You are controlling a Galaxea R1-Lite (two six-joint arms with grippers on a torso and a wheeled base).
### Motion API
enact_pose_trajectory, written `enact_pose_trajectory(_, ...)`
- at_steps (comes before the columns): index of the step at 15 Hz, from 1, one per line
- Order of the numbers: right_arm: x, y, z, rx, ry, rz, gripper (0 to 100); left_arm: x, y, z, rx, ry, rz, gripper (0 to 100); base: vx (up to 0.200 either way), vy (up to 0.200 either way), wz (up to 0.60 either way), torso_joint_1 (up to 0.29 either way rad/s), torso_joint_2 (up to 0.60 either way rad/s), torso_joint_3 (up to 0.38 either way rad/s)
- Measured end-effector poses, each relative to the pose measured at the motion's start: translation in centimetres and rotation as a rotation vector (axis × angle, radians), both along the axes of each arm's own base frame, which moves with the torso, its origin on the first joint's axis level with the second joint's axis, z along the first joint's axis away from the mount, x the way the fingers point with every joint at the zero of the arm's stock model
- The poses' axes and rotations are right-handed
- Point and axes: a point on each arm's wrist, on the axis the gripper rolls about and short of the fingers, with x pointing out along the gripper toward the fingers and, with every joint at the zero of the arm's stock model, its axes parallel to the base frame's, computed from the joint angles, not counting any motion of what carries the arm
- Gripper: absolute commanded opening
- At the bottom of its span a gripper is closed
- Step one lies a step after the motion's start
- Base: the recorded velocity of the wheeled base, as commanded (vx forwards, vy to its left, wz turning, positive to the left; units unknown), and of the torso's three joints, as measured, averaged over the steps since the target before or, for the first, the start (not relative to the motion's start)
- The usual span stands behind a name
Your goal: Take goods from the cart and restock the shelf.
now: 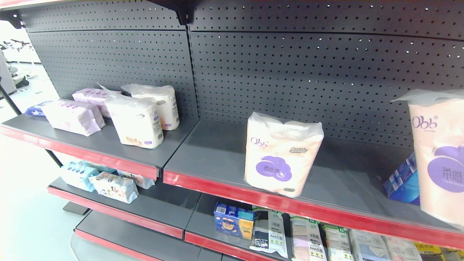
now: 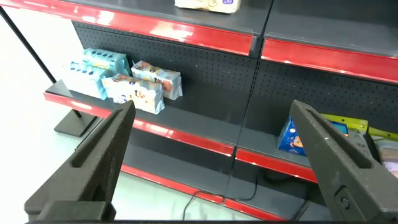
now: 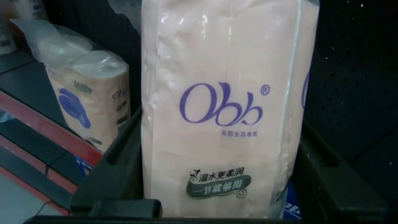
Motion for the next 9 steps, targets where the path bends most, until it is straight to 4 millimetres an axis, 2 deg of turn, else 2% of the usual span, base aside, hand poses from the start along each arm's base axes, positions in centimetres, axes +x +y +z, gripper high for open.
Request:
enact_pose_trajectory(5, 1.9, 0.0, 0.6, -0.001, -0.008, 0.022, 0, 0.0, 0.0, 0.0, 0.0, 0.0, 0.0, 100, 0.0, 0.0, 0.0, 0.0, 0.0, 0.0)
enact_pose_trajectory(9, 4.7, 0.4, 0.9, 0.0, -0.014, 0.088, 0, 0.0, 0.0, 0.0, 0.0, 0.0, 0.0, 100, 0.0, 0.0, 0.0, 0.0, 0.0, 0.0)
